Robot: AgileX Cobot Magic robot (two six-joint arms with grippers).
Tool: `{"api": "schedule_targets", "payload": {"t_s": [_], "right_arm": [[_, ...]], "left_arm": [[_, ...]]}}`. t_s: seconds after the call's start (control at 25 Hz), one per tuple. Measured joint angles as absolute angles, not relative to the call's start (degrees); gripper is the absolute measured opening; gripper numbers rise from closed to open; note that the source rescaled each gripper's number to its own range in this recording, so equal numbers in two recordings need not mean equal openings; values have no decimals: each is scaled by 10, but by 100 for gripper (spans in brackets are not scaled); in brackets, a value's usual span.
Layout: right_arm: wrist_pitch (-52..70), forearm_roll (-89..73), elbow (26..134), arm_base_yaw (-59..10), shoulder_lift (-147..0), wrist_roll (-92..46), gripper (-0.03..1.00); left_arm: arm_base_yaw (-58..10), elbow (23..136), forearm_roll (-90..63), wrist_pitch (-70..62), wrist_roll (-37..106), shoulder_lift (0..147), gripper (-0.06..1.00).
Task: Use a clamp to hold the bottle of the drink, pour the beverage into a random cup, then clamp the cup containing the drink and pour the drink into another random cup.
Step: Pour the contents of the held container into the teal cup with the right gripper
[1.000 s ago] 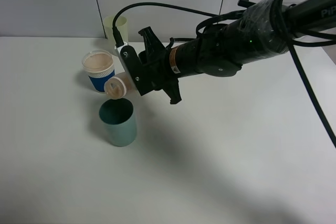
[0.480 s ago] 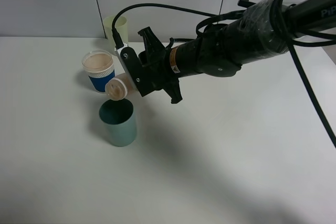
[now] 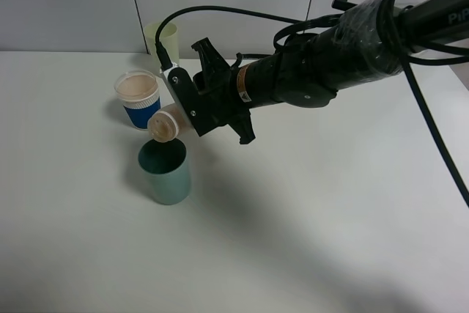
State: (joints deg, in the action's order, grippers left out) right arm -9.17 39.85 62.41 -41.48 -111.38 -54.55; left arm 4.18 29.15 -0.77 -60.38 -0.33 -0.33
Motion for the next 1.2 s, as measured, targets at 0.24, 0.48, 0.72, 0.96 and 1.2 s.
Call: {"api": "schedule_targets", "payload": {"t_s": [0.24,0.48,0.72,0.96,1.2], "right_arm": [[-92,399,624,-415,-1114,-545,0],[-83,394,641,-415,-1114,-545,0],[-72,394,661,-429,-1133,-546,0],[-67,396,674,-444,-1145,-549,0],[-56,404,674,-444,-1145,-549,0]], "left_arm": [[42,291,-8,-604,-3,-3,84],[42,291,-8,-604,-3,-3,84],[42,291,-8,-604,-3,-3,84],[42,291,-8,-604,-3,-3,84],[42,291,-8,-604,-3,-3,84]]}}
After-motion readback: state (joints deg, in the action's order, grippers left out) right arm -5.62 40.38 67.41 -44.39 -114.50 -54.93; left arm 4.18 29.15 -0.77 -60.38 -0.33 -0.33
